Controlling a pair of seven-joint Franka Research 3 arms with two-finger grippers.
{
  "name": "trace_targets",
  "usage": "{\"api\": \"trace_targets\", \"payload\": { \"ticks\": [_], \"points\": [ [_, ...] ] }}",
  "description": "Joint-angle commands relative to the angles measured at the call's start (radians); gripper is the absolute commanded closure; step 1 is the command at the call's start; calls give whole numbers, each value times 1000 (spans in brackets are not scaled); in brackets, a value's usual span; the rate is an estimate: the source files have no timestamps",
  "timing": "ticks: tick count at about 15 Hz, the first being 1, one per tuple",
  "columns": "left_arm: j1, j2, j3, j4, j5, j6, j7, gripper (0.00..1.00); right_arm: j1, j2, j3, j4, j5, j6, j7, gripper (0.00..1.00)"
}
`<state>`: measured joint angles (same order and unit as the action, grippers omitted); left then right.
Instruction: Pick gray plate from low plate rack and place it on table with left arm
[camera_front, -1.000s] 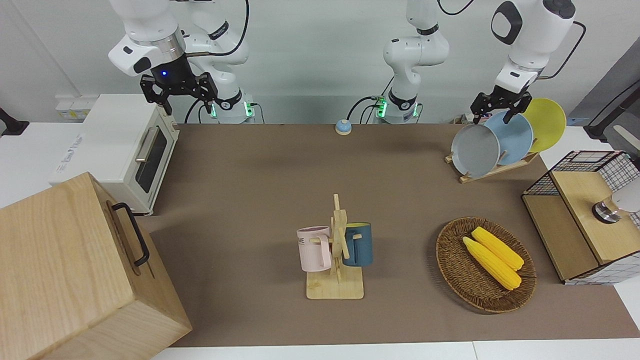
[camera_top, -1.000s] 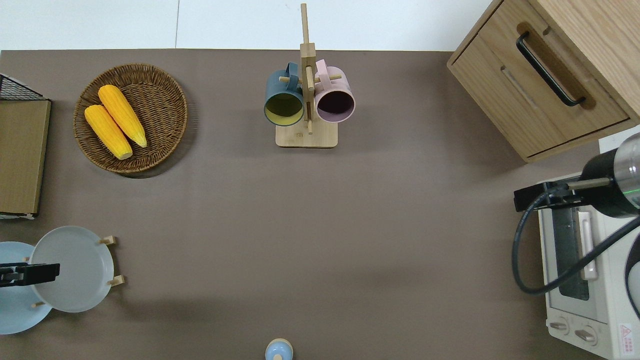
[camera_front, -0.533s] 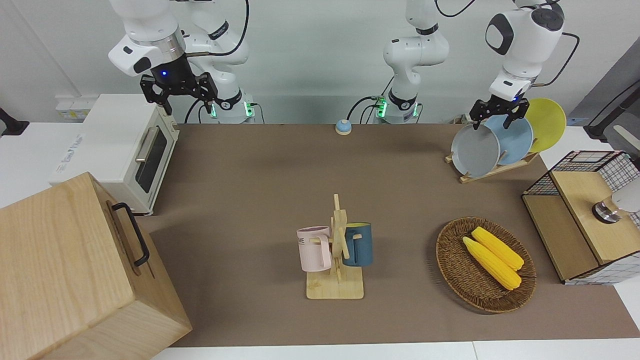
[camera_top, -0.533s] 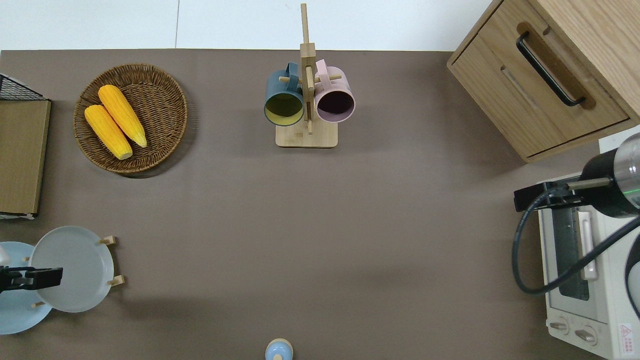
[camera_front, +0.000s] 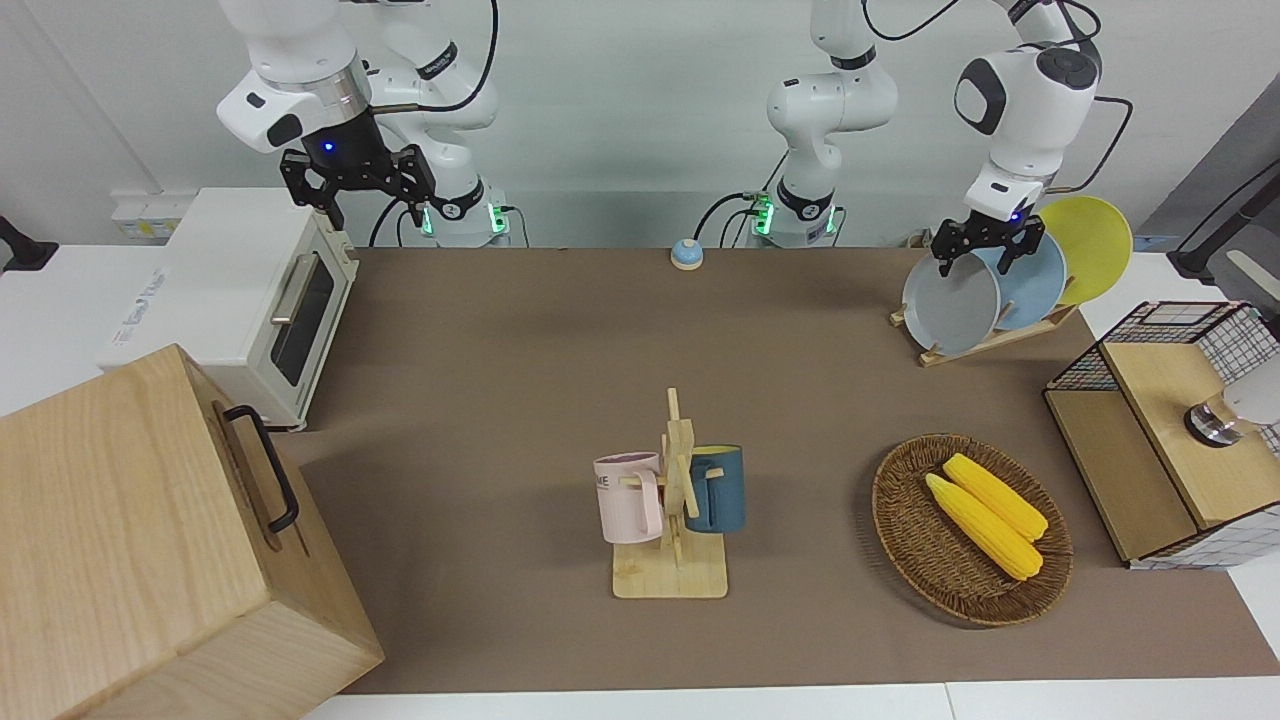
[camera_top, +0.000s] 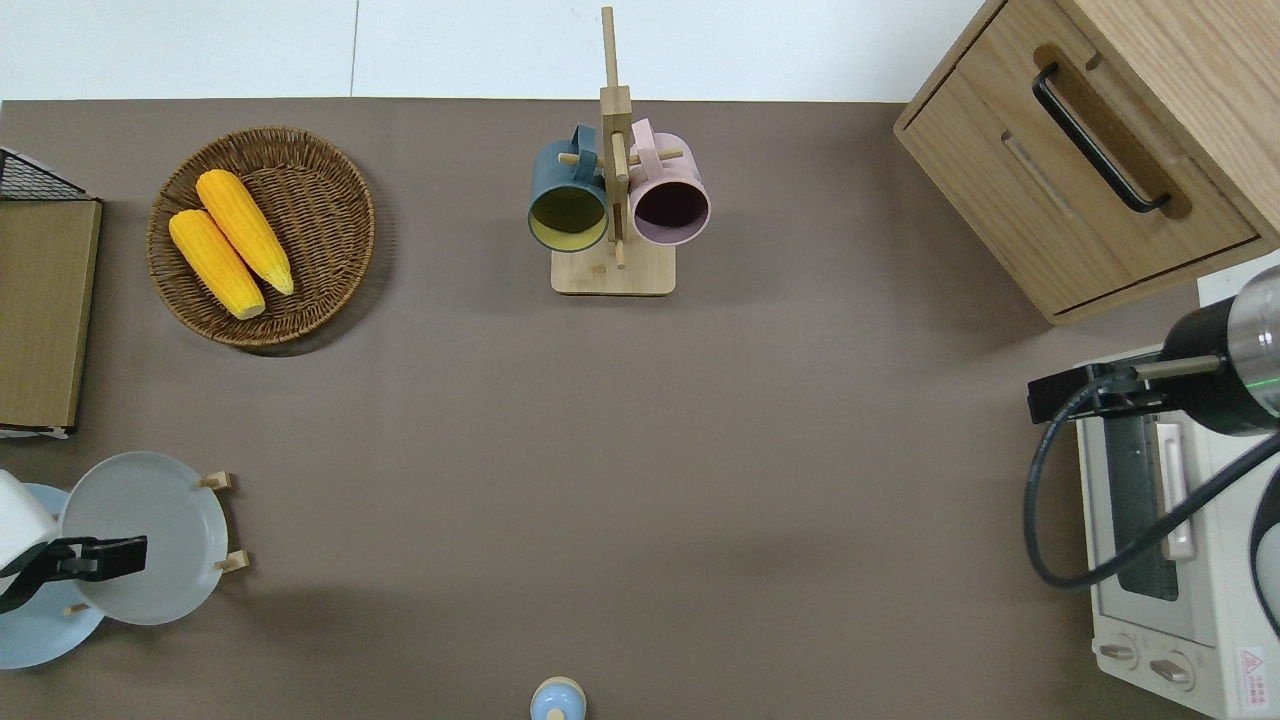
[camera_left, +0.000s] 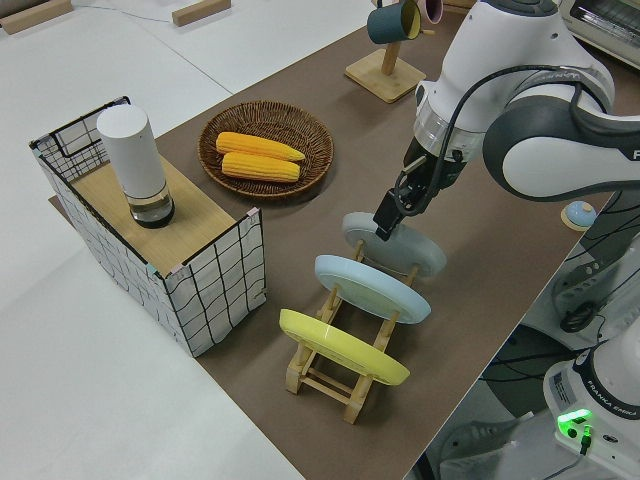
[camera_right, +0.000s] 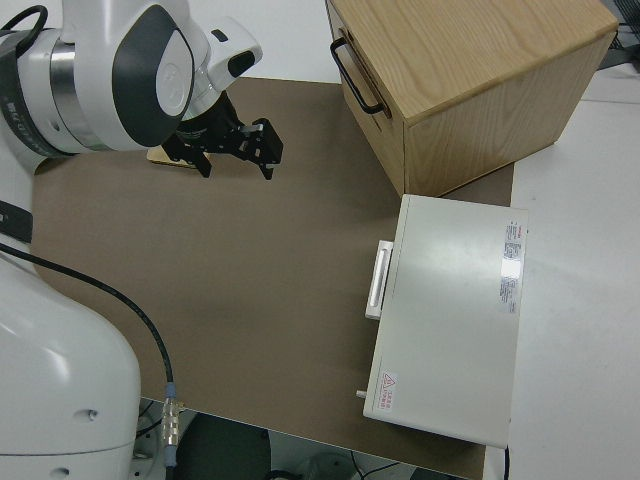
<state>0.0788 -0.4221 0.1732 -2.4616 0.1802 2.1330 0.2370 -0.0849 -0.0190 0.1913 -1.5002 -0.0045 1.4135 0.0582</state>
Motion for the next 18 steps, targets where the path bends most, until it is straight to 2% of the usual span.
{"api": "trace_targets", "payload": {
  "ticks": [1,7,9,11,12,15,17,18],
  "points": [
    [15,-35,-5,-74,19,76,12,0,-7,-2,5,6,6,-14,0,11],
    [22,-30,-5,-80,19,85,12,30,-7,-2,5,6,6,-14,0,11],
    [22,-30,-5,-80,19,85,12,202,-7,-2,5,6,6,-14,0,11],
    [24,-30,-5,-80,19,85,12,430,-7,-2,7,6,6,-14,0,13],
    [24,-30,-5,-80,19,85,12,498,-7,-2,7,6,6,-14,-1,11],
    [24,-30,-5,-80,25,85,12,786,-7,-2,5,6,6,-14,0,13],
    [22,-30,-5,-80,36,85,13,848,-7,-2,7,6,6,-14,0,11],
    [22,-30,-6,-80,44,84,12,933,-7,-2,7,6,6,-14,-1,11]
  ]
}}
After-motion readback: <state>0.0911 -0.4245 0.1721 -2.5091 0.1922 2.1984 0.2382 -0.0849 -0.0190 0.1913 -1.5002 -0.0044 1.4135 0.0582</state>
